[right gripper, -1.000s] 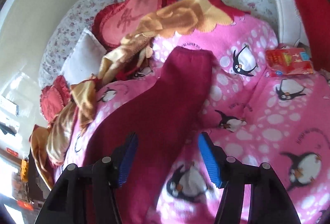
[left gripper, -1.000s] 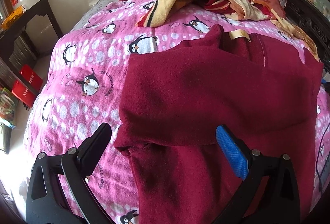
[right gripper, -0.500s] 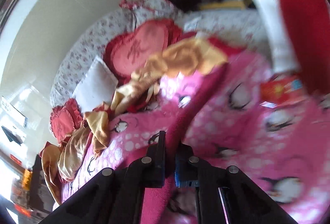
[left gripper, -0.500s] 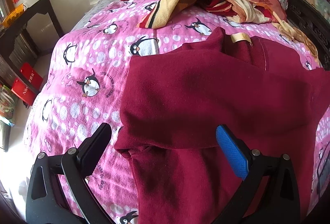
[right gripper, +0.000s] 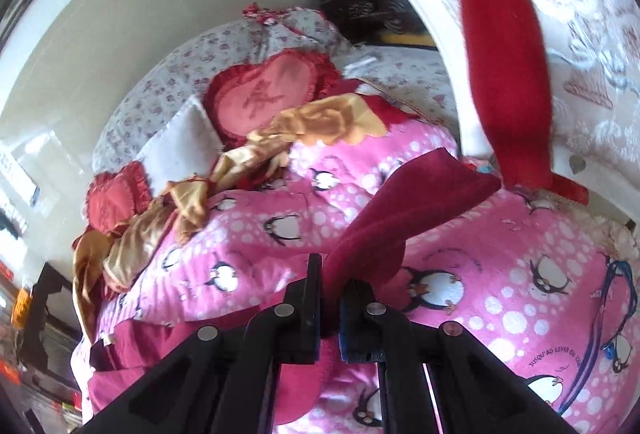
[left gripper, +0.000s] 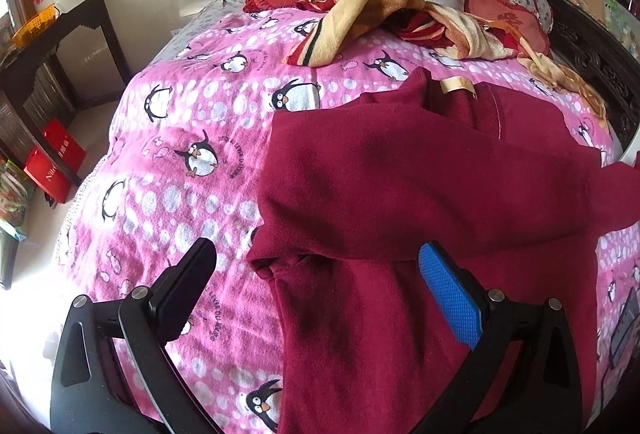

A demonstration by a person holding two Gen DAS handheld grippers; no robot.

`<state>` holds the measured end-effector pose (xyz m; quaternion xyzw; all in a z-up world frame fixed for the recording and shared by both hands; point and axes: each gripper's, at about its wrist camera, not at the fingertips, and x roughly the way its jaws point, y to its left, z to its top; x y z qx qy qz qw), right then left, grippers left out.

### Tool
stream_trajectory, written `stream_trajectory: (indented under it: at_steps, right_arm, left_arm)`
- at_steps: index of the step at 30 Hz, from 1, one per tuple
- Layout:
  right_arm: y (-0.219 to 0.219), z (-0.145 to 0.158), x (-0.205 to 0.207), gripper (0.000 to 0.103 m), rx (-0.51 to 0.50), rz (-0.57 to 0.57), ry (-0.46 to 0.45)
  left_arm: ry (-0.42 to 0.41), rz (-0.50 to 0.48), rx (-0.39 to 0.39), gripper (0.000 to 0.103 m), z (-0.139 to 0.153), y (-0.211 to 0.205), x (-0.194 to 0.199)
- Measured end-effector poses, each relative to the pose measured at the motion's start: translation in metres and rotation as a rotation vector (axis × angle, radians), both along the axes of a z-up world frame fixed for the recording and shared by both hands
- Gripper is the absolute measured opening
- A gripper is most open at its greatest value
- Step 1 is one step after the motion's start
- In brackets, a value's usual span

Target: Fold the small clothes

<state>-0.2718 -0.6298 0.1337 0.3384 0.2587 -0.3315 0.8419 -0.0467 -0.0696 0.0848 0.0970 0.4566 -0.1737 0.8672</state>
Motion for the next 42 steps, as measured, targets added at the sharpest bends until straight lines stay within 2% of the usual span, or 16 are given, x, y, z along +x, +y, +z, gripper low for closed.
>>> stream_trajectory:
  at_steps: [6, 10, 13, 15, 17, 18, 19, 21, 26, 31, 33, 35, 38, 40, 41, 42]
  right_arm:
    - [0.043, 0.022, 0.028, 0.006, -0.047, 0.145, -0.020]
    - [0.094, 0.027, 0.060, 0.006, -0.072, 0.316, -0.004]
    - [0.142, 0.021, 0.086, 0.006, -0.099, 0.463, 0.021]
    - [0.178, 0.006, 0.105, 0.006, -0.096, 0.562, 0.051]
    - [0.209, -0.020, 0.121, 0.016, -0.076, 0.650, 0.116]
    - [0.223, -0.037, 0.129, 0.038, -0.041, 0.702, 0.165]
    - [0.234, -0.051, 0.134, 0.051, -0.003, 0.738, 0.198]
    - [0.248, -0.067, 0.131, 0.051, 0.036, 0.775, 0.218]
    - [0.245, -0.059, 0.104, 0.051, 0.041, 0.741, 0.183]
    - [0.238, -0.053, 0.076, 0.052, 0.062, 0.664, 0.096]
    - [0.235, -0.052, 0.068, 0.052, 0.082, 0.638, 0.077]
    - [0.232, -0.053, 0.061, 0.052, 0.101, 0.619, 0.060]
    - [0.227, -0.050, 0.049, 0.052, 0.112, 0.601, 0.036]
    - [0.223, -0.050, 0.042, 0.052, 0.119, 0.585, 0.021]
    - [0.220, -0.051, 0.039, 0.052, 0.127, 0.579, 0.013]
    - [0.218, -0.051, 0.037, 0.052, 0.132, 0.572, 0.008]
  left_arm:
    - [0.004, 0.016, -0.010, 0.102, -0.001, 0.008, -0.002]
    - [0.003, 0.021, -0.009, 0.102, -0.001, 0.010, -0.002]
    - [0.002, 0.029, -0.017, 0.102, -0.001, 0.012, -0.002]
    - [0.006, 0.032, -0.019, 0.102, -0.002, 0.012, -0.002]
    - [0.012, 0.029, -0.019, 0.102, -0.002, 0.012, -0.002]
    - [0.012, 0.025, -0.020, 0.102, -0.002, 0.012, -0.002]
    - [0.010, 0.019, -0.021, 0.102, -0.002, 0.012, -0.003]
    - [0.006, 0.004, -0.030, 0.102, -0.001, 0.010, -0.005]
    - [0.015, -0.069, -0.093, 0.102, 0.003, -0.013, -0.011]
    - [0.032, -0.206, -0.095, 0.102, -0.008, -0.072, -0.018]
    - [0.057, -0.250, -0.094, 0.095, -0.016, -0.095, -0.017]
    - [0.091, -0.280, -0.100, 0.093, -0.025, -0.116, -0.013]
    - [0.141, -0.313, -0.086, 0.076, -0.040, -0.143, -0.010]
    - [0.179, -0.331, -0.080, 0.072, -0.050, -0.157, -0.010]
    - [0.173, -0.331, -0.078, 0.068, -0.052, -0.160, -0.012]
    - [0.159, -0.337, -0.081, 0.056, -0.051, -0.163, -0.013]
